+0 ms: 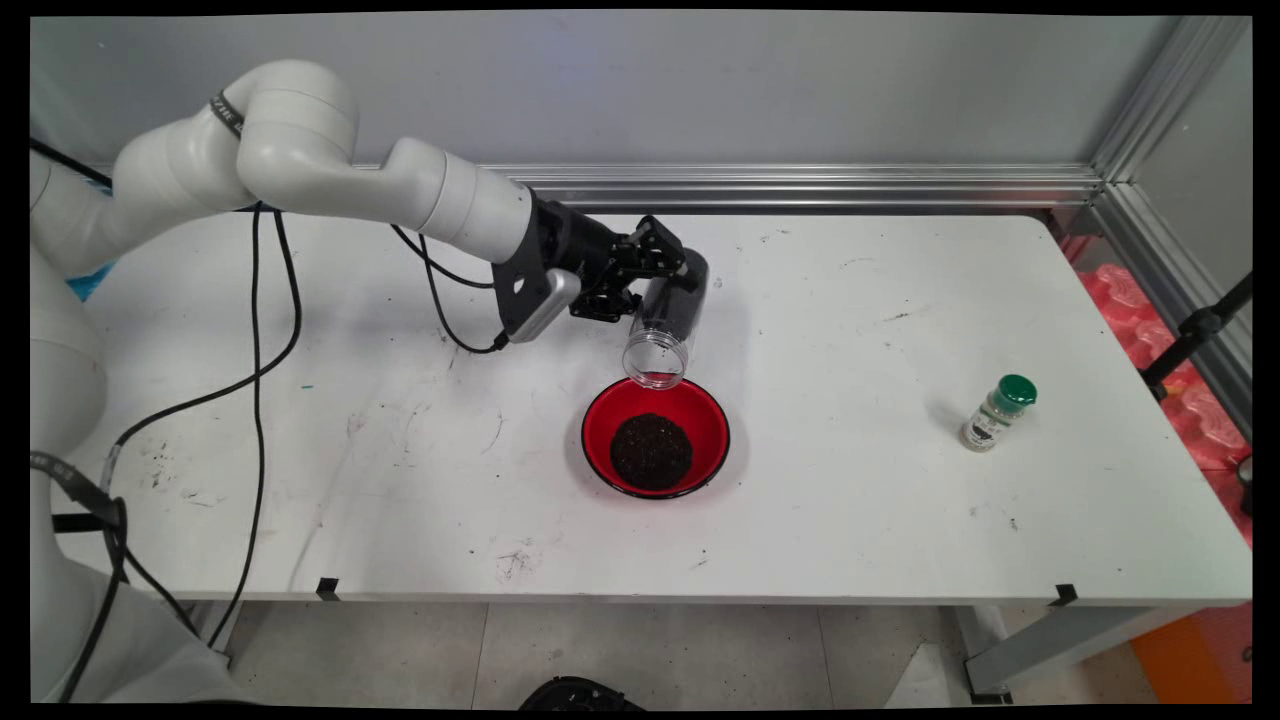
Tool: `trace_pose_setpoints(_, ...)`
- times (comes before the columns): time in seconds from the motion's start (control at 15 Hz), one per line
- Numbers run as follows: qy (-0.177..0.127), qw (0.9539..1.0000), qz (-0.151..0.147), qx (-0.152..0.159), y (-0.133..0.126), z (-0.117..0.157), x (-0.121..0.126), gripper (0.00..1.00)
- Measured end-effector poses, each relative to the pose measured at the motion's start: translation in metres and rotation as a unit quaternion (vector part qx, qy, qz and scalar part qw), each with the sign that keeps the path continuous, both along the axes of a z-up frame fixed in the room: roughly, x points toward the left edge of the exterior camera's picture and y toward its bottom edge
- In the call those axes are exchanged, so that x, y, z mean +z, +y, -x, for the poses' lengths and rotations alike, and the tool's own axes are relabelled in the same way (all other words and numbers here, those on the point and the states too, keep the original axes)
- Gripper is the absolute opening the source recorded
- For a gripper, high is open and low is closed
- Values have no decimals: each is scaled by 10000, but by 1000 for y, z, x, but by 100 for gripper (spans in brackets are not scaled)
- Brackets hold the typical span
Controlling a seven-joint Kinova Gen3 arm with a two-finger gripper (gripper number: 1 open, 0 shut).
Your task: Pour the black seasoning powder in the red bowl
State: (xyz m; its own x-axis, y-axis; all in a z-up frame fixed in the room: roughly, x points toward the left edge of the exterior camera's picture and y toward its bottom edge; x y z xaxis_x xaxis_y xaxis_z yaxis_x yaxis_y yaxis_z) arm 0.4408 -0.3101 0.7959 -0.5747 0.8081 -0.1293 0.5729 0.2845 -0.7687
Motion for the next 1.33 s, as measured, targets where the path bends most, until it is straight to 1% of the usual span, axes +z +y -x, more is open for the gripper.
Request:
trace_pose_setpoints(0.27,-245,9988,387,-186,3,6,2,0)
trace_pose_setpoints(0.53,-452,9958,731,-329,7,10,5,0)
trace_pose_setpoints(0.87,-679,9903,1111,-492,13,14,9,0)
trace_pose_setpoints(1.33,-907,9815,1512,-746,24,17,13,0)
